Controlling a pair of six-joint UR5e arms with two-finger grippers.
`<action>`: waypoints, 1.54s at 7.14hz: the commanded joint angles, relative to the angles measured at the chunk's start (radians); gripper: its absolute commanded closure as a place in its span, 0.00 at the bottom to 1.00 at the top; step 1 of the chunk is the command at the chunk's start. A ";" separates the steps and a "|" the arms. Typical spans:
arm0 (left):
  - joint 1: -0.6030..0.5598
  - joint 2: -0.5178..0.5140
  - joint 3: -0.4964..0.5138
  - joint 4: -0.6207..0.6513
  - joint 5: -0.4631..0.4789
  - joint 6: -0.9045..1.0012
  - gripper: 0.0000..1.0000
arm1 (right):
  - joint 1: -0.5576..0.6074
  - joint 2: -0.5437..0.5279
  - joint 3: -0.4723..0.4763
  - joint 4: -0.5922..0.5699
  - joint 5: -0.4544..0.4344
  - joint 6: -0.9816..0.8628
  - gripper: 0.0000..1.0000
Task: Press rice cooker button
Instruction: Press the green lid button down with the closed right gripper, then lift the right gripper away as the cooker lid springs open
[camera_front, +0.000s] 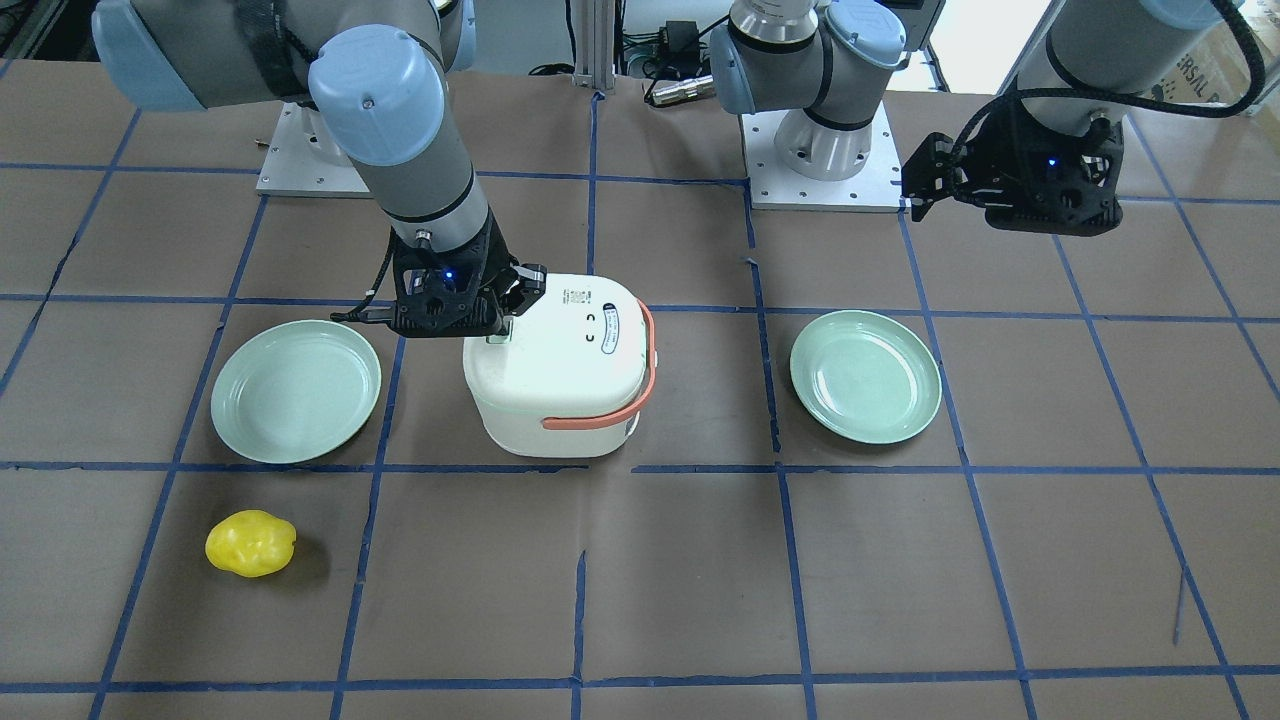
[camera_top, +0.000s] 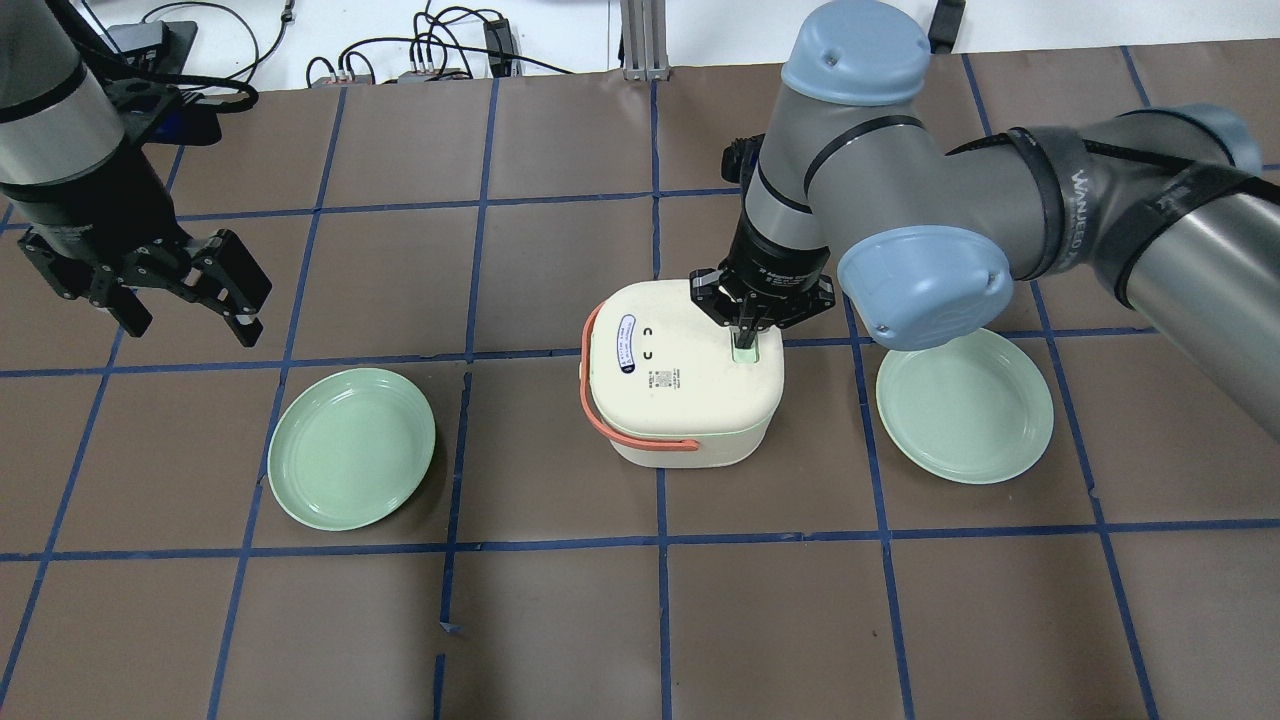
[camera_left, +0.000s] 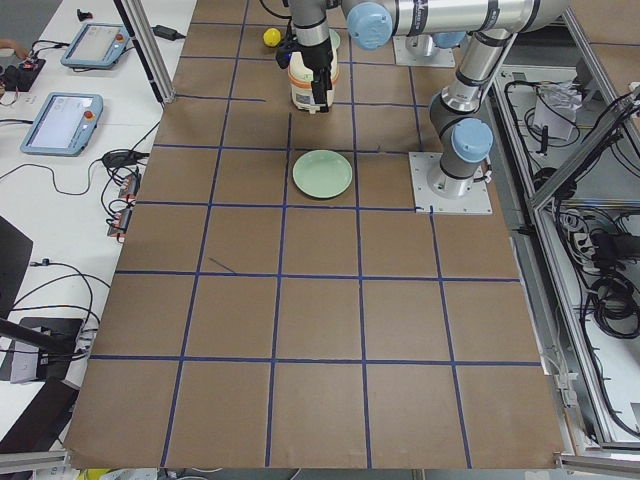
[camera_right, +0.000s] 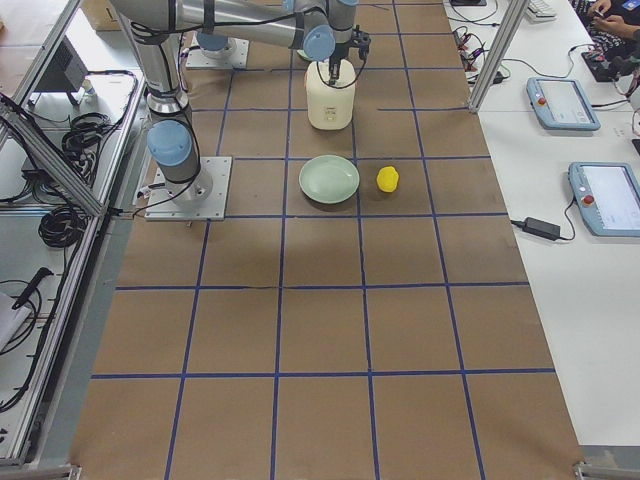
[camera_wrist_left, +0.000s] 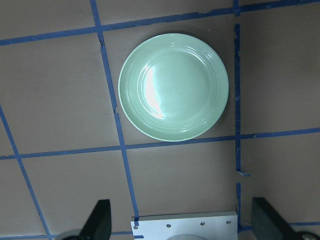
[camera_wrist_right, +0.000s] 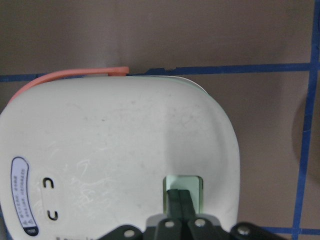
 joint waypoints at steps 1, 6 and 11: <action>0.000 0.000 0.000 0.000 0.000 0.000 0.00 | 0.000 -0.012 -0.021 0.009 -0.003 0.006 0.79; 0.000 0.001 0.000 0.000 0.000 0.000 0.00 | -0.024 -0.031 -0.195 0.116 -0.092 -0.007 0.00; 0.000 0.000 0.000 0.000 0.000 0.000 0.00 | -0.147 -0.034 -0.255 0.202 -0.167 -0.178 0.00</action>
